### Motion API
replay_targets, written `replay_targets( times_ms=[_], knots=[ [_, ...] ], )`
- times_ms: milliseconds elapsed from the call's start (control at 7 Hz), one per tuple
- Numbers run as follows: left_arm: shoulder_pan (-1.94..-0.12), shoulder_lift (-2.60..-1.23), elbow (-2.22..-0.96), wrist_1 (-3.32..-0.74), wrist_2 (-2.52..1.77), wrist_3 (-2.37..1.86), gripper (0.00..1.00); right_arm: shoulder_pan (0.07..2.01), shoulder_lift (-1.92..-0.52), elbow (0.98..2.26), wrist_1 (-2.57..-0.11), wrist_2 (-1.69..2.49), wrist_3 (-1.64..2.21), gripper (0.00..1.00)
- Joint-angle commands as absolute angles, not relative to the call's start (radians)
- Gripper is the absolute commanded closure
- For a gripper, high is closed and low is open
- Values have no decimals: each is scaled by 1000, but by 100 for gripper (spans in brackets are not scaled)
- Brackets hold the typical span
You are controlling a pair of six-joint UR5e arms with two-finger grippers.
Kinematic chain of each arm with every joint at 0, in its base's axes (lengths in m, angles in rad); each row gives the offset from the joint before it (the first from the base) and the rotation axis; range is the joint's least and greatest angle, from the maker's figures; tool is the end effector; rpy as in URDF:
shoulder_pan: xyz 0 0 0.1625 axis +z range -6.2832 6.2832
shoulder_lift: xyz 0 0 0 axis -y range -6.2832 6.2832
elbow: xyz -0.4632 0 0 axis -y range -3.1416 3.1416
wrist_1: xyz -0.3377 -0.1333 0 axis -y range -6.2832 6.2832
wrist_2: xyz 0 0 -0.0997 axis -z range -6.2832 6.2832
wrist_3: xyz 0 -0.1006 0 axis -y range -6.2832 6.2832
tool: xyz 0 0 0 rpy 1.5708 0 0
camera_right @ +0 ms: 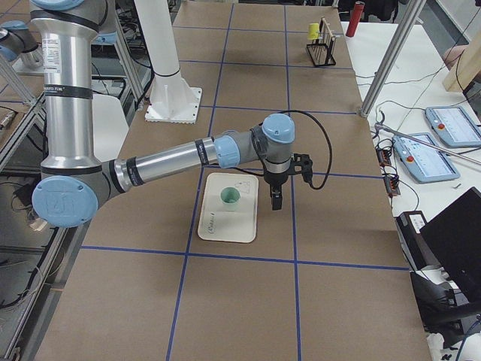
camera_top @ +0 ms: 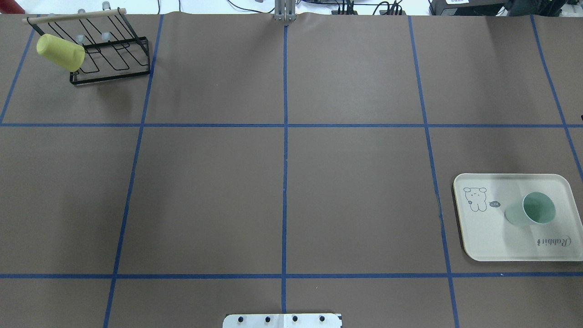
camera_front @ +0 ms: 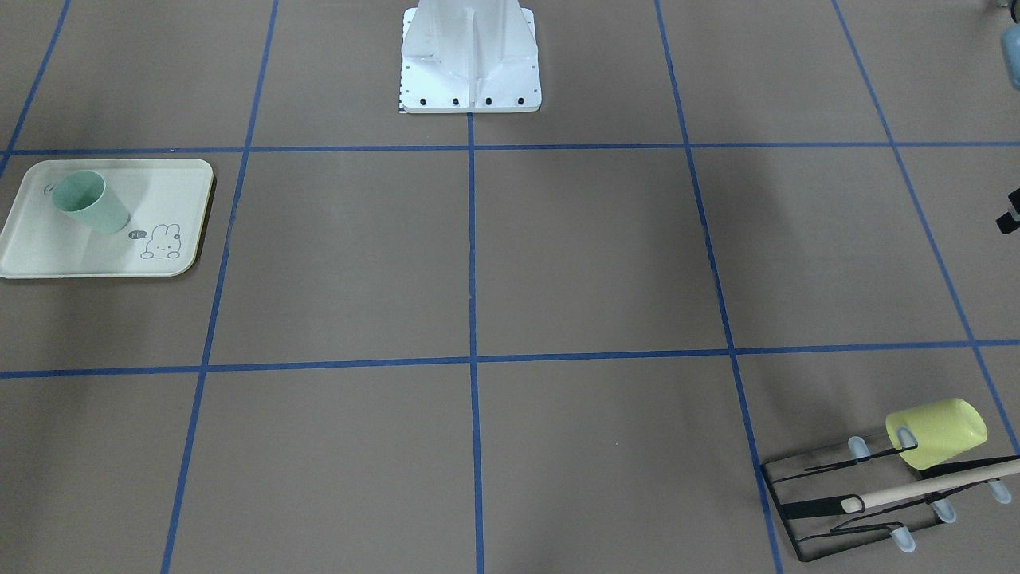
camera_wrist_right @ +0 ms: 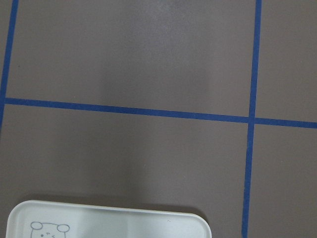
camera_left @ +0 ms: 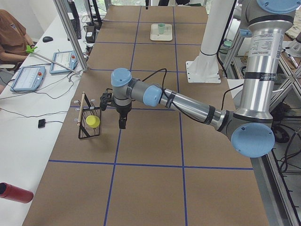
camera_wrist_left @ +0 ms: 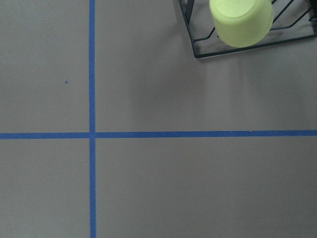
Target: Left arm grabs green cup and hands to right arm on tray
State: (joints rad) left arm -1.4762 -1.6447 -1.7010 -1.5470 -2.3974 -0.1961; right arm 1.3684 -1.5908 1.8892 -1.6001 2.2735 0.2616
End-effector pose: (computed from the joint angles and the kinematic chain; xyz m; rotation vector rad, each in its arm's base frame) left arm -0.0141 -0.4787 0.6051 0.0487 0.8400 -0.0209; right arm -0.0196 -0.4350 0.5738 0.0904 -0.7387 -0.0381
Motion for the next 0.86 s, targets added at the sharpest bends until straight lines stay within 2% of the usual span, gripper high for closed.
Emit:
replay_targets(
  times_ms=[0,429,714],
  knots=[
    [-1506,-1640,-1647,-1545,-2424,-163,0,1370,-1589,1875,-1602,2272,259,1],
    [-1511,-1628,-1664,-1546,-2422,-172,0,1370,-1594,1870,-1600,2275,258,1],
    [-1511,-1585,-1724,-1546,-2415,-179,0,1370,-1589,1864,-1600,2275,258,1]
  ],
)
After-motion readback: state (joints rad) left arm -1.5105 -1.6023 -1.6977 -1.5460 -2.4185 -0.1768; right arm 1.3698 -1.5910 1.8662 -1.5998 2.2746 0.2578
